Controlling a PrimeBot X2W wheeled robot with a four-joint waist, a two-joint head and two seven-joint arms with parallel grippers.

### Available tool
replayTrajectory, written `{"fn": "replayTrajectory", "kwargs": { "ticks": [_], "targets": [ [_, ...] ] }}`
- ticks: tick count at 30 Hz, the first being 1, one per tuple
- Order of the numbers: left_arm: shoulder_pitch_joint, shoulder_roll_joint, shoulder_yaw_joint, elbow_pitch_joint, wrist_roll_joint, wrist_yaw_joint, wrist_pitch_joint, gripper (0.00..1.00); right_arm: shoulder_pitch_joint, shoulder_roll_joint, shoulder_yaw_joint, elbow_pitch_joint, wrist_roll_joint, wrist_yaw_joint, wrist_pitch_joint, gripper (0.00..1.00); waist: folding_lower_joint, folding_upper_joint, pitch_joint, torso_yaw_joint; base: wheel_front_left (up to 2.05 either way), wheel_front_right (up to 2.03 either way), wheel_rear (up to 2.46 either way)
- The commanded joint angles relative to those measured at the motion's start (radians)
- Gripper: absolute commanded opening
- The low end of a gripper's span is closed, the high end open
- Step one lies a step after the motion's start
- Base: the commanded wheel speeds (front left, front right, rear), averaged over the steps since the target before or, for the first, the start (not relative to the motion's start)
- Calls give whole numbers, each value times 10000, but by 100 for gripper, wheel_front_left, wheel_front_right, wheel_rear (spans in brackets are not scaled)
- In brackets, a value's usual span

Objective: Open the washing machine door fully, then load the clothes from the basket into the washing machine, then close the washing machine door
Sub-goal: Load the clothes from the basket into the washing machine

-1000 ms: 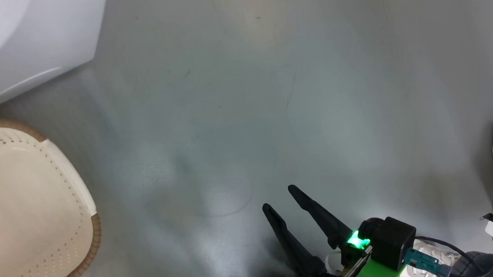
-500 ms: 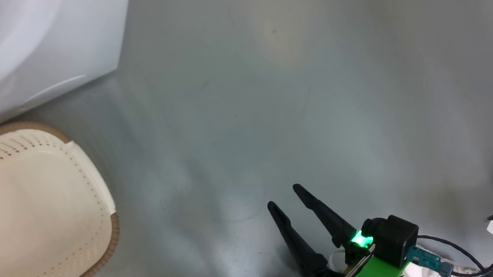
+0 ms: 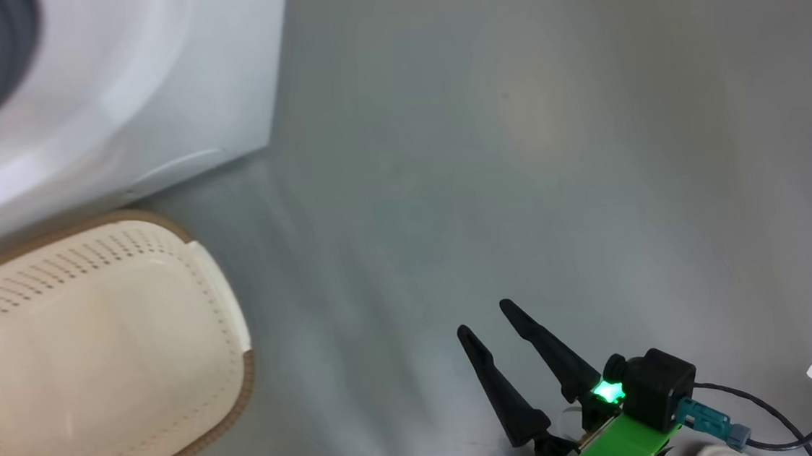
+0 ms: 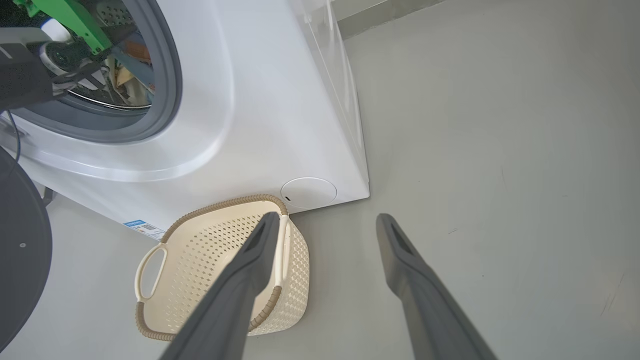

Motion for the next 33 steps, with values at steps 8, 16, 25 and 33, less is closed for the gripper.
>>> {"fn": "replayTrajectory", "kwargs": {
  "ticks": [8, 16, 25, 33],
  "targets": [
    [1332, -443, 332, -83, -612, -534, -303, 100, 86, -89, -22, 182, -208, 17, -76, 100, 0, 0, -1377, 1048, 0, 0, 0],
    [2716, -865, 593, -549, -880, -718, -342, 100, 73, -89, -152, 416, -288, 17, -76, 100, 0, 0, -2168, 1561, 0, 0, 0],
    [3529, -1174, 853, -1022, -989, -909, -345, 100, 154, -89, -334, 603, -376, 17, -76, 100, 0, 0, -2669, 1863, 0, 0, 0],
    [4740, -1569, 1105, -1886, -917, -1137, -345, 100, 367, -89, -587, 696, -426, 17, -76, 100, 0, 0, -3097, 2155, 0, 0, 0]
  ]
}}
